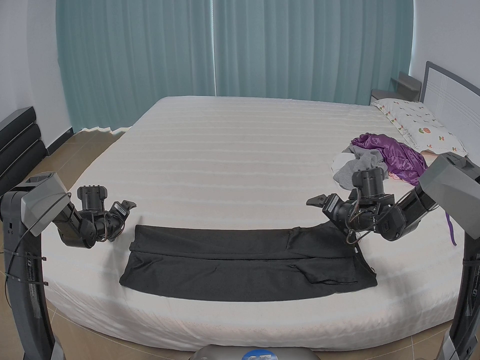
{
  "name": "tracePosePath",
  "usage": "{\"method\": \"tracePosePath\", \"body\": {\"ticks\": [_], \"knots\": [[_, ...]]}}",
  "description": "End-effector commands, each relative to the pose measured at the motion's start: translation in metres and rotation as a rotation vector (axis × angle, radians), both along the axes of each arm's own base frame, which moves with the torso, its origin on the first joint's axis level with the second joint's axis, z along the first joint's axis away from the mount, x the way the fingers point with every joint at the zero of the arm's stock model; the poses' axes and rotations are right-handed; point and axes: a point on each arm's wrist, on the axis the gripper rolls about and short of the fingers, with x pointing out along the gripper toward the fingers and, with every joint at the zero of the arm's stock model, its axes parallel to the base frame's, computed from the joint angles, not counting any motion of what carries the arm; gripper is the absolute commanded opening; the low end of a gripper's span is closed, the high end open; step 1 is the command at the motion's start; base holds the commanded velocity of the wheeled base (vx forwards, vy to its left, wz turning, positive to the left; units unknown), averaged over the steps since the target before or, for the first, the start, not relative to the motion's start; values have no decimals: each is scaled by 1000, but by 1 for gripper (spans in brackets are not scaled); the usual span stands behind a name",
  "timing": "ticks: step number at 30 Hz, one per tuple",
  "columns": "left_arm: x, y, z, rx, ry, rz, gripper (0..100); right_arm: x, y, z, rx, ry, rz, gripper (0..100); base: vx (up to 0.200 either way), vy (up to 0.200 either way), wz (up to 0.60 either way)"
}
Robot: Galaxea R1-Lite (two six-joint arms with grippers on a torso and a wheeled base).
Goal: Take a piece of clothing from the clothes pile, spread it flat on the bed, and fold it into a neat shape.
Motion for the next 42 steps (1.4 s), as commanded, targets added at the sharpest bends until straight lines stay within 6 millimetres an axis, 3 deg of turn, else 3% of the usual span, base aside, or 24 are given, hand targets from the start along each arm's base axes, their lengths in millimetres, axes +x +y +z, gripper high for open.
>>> {"method": "tracePosePath", "body": {"ticks": [1,8,29,34,37,42], "knots": [[-3,10,6,-7,-10,21,100,-2,47,5,-38,-1,97,100,0,0,0],[-4,10,4,-4,-6,21,100,1,70,-20,-97,125,136,100,0,0,0],[-4,9,4,-4,-6,19,100,40,97,-61,-88,60,104,100,0,0,0],[-4,9,4,-3,-6,18,100,42,93,-54,-76,50,78,100,0,0,0],[-4,9,4,-3,-6,18,100,42,89,-40,-50,35,58,100,0,0,0],[-4,9,4,-5,-6,18,100,37,66,-5,-10,14,0,100,0,0,0]]}}
